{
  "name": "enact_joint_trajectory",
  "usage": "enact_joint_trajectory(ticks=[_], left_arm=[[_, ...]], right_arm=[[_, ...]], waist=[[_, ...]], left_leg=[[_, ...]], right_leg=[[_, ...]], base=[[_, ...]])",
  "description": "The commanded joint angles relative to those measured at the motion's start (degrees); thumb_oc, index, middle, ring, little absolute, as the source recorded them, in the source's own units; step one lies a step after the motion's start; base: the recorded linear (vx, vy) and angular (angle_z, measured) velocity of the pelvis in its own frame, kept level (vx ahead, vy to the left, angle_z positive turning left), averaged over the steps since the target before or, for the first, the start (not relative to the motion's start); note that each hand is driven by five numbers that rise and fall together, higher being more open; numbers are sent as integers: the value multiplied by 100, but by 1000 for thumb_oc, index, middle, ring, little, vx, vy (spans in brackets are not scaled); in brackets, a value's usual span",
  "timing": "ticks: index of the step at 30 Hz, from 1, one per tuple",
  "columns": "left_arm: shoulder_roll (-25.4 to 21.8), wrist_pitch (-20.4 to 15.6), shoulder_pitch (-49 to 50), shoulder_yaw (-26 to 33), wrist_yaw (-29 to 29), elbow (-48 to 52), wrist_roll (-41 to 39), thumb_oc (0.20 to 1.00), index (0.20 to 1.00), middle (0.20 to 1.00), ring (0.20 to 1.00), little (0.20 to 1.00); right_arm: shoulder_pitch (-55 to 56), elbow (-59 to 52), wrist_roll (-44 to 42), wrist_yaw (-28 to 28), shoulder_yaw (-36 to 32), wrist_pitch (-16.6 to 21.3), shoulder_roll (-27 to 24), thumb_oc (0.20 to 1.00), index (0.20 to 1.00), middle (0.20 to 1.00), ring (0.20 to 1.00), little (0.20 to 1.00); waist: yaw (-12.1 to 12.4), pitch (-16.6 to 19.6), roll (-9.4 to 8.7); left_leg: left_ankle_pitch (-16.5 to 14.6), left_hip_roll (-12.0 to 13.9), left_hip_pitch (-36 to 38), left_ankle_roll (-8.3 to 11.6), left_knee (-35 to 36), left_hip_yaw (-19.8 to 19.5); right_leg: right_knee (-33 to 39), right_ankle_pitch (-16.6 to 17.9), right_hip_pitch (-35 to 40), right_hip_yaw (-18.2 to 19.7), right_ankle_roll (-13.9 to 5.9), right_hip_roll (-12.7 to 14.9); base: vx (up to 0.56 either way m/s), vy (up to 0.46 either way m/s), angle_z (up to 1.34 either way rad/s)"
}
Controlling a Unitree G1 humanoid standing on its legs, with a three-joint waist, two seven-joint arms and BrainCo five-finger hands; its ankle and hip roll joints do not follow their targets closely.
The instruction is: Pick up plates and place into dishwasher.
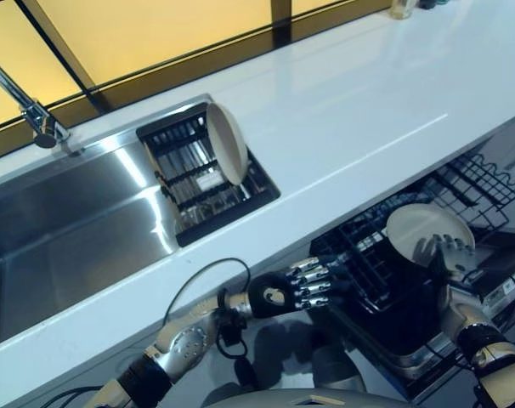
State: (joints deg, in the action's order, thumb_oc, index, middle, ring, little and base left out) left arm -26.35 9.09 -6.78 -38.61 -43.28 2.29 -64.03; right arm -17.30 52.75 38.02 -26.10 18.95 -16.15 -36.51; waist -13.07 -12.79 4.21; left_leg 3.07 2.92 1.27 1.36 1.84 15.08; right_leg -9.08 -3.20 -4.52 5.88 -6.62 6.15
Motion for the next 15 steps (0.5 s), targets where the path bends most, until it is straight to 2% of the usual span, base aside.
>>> enact_joint_trajectory(ticks=[1,7,15], left_arm=[[-91,-291,-14,-210,-22,665,-403,1000,1000,1000,1000,1000],[-166,-507,-367,-437,41,761,-589,1000,1000,1000,1000,1000],[-128,-710,-655,-638,144,735,-644,1000,1000,1000,1000,1000]], right_arm=[[-564,325,452,-344,282,-153,-198,1000,1000,1000,1000,1000],[-1258,731,602,-174,584,-183,-354,1000,1000,1000,1000,1000],[-1782,1035,595,101,878,-152,-362,1000,1000,1000,1000,1000]], waist=[[211,108,-159],[269,-117,10],[309,-313,120]], left_leg=[[-1189,276,-309,-230,-1346,-225],[-1085,254,-565,-178,-1411,-320],[-994,257,-762,-115,-1461,-392]], right_leg=[[72,832,-769,80,-352,201],[68,817,-852,24,-298,235],[48,792,-932,-48,-235,263]], base=[[-35,-16,8],[-87,19,5],[-53,7,3]])
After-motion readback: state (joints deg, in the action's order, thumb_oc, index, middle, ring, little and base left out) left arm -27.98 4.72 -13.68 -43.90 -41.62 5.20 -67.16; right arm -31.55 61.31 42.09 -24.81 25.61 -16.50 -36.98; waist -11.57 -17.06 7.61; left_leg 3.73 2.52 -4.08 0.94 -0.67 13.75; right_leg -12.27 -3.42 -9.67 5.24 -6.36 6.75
